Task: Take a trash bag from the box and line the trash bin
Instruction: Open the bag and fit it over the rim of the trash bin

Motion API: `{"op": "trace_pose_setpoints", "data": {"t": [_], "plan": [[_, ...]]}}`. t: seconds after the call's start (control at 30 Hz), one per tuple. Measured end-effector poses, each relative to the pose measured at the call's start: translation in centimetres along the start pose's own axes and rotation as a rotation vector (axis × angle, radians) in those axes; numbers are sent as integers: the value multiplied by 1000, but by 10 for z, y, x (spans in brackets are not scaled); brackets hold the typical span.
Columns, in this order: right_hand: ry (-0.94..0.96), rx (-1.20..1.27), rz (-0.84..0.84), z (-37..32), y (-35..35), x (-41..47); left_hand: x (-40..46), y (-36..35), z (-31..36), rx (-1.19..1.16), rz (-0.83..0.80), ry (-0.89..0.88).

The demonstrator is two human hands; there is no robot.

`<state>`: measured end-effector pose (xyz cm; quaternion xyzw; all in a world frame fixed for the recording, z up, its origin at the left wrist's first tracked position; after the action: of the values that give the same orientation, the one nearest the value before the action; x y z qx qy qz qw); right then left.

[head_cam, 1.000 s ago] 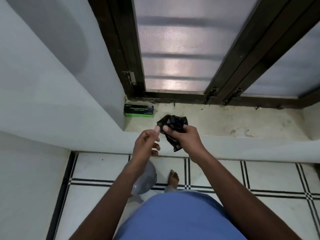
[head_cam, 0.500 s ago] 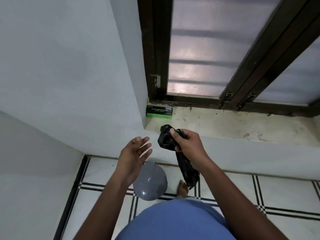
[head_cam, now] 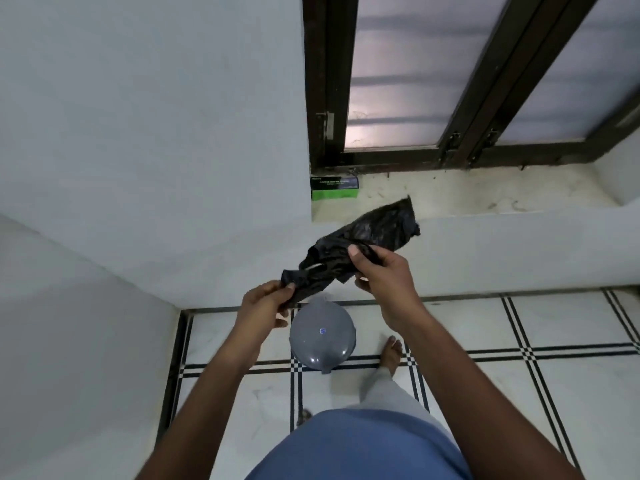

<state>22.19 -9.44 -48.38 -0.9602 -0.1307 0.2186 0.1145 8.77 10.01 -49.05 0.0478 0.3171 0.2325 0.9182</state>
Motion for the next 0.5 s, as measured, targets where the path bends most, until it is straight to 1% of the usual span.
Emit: {"op": "trace_pose_setpoints", "data": {"t": [0.03,0.07,0.13,0.17,0.2,0.27,0.3,0.33,0.37,0.43,0.5], "plan": [[9,-15,-2,2,-2,-7,-9,2,-3,92,16,-14],[20,-37,-7,4,-6,-16,-18,3,-6,126,79,-69],[28,-88,-62,4,-14,-29,-34,4,0,108,227,-262],[22,-103,-111,5,-19,-35,-40,3,5,124,212,-336],[10,-110,-160,6,-24,-42,-46,2,11,181,121,-366],[-10,-113,-170,2,-25,-49,-54,-7,21,345,-194,-312],[-16,-127,-159,0,-23,-51,-58,-11,21,372,-322,-276],[-25,-130,-149,-3,-20,-53,-60,-13,21,321,-373,-257],[-35,-120,-147,-5,-17,-54,-63,-14,20,222,-348,-242],[-31,-74,-121,-9,-6,-54,-63,-16,18,10,-202,-196],[-30,-57,-59,-12,8,-56,-60,-20,11,-162,-54,-129]]}}
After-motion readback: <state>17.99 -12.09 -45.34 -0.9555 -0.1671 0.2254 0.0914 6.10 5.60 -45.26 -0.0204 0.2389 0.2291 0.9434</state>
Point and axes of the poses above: each hand's wrist, its own x-axis towards the middle knuckle, its own y-axis out of the back of the hand, z = x × y, the point moved 2 cm from there along x, towards the middle knuckle, and after that the axes turned 13 degrees about x, right-handed, at the moved point
